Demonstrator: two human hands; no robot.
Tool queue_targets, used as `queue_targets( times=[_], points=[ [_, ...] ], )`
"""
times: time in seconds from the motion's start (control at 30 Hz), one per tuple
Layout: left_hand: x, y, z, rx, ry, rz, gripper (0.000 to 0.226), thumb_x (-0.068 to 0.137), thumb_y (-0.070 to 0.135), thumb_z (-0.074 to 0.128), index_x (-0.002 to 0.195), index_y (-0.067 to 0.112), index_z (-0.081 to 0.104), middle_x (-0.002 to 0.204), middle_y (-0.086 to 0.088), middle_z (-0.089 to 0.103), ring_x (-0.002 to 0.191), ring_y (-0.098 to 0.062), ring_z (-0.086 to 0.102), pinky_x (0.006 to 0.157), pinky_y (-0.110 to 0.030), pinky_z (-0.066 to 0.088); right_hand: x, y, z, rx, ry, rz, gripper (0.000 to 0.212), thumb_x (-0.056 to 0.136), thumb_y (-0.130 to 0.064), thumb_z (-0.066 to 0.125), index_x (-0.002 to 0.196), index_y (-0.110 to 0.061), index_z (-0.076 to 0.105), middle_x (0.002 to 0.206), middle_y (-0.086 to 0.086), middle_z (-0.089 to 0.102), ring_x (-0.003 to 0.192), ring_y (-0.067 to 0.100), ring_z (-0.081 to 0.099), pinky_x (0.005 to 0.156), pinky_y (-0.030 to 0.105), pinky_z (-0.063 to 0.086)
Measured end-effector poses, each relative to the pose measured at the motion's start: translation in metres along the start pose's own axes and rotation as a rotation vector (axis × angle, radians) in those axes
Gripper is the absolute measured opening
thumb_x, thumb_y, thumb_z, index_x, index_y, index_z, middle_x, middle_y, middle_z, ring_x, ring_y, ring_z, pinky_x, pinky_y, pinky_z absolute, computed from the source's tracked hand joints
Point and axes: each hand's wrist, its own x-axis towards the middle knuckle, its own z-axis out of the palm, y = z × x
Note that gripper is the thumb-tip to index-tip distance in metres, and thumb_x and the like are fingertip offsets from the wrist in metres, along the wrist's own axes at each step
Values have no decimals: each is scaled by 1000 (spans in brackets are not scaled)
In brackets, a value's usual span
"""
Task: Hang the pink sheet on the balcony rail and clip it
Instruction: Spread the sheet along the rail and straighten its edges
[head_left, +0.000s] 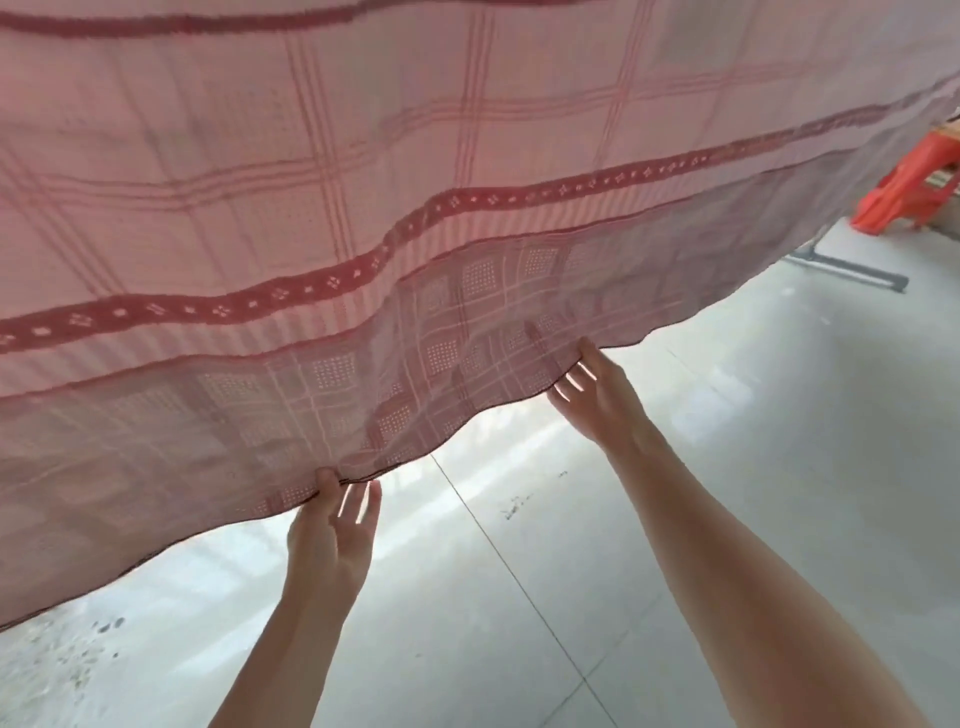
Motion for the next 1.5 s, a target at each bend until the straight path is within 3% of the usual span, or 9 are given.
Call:
queue_targets(
  times=[0.13, 0.43, 0.7, 0.93, 1.1, 1.17, 1.3, 1.4, 1.5],
  points=[
    [1, -31, 29, -1, -103, 70, 13, 96, 25, 45, 94, 25, 58, 102, 10, 64, 107, -9, 56, 93, -35, 43, 28, -12, -13, 21, -94, 70, 11, 92, -9, 51, 96, -8, 61, 92, 6, 64, 90, 21, 62, 76, 33, 51],
    [8, -107, 74, -34, -122, 233, 20, 92, 23, 52, 111, 23, 57, 129, 4, 55, 116, -15, 51, 98, -45, 42, 71, 2, -48, 222, -238, 190, 13, 90, -6, 53, 101, -4, 60, 95, 8, 63, 93, 19, 60, 85, 34, 50],
    [4, -114, 53, 74, 146, 435, 11, 90, 10, 55, 98, 17, 57, 100, 6, 63, 94, -8, 60, 92, -34, 44, 66, 32, -74, 286, -330, 240, 3, 87, -5, 55, 89, -5, 56, 86, 6, 66, 91, 19, 62, 87, 32, 49],
    [7, -109, 52, -11, 99, 416, 12, 91, 19, 54, 102, 23, 56, 99, 9, 60, 95, -6, 56, 97, -34, 43, 57, 50, -82, 276, -324, 213, 28, 89, 1, 51, 63, -10, 45, 73, 6, 62, 80, 17, 59, 85, 30, 47],
    [8, -141, 84, 123, -176, 259, 30, 88, 28, 51, 117, 24, 55, 127, 8, 55, 117, -13, 52, 99, -40, 40, 56, 39, -84, 273, -393, 232, 8, 87, -2, 56, 83, -7, 52, 97, 9, 63, 94, 18, 62, 90, 32, 47],
    [11, -153, 100, 168, -219, 240, 33, 83, 28, 54, 116, 26, 57, 127, 10, 57, 118, -11, 52, 99, -39, 41, 57, 32, -86, 277, -446, 225, 22, 85, -6, 60, 106, -7, 54, 110, 8, 63, 106, 19, 62, 91, 33, 48],
    [15, -164, 106, 88, -132, 270, 16, 87, 22, 54, 97, 25, 66, 106, 11, 68, 108, -9, 57, 90, -35, 43, 62, 5, -92, 321, -446, 216, 23, 93, -20, 51, 114, -16, 59, 115, 1, 62, 115, 18, 56, 96, 38, 44],
    [16, -158, 98, 98, -50, 314, 28, 90, 17, 53, 74, 24, 74, 87, 14, 71, 95, -5, 61, 83, -30, 45, 78, -25, -98, 398, -363, 215, 24, 88, -27, 56, 110, -18, 60, 114, 4, 57, 118, 23, 51, 105, 44, 38],
    [17, -151, 95, 94, 9, 352, 14, 91, 17, 53, 90, 24, 65, 94, 12, 66, 93, -5, 59, 80, -28, 45, 97, -52, -106, 403, -317, 146, 18, 93, -27, 52, 107, -17, 60, 113, 4, 56, 116, 22, 53, 96, 41, 45]
  ],
)
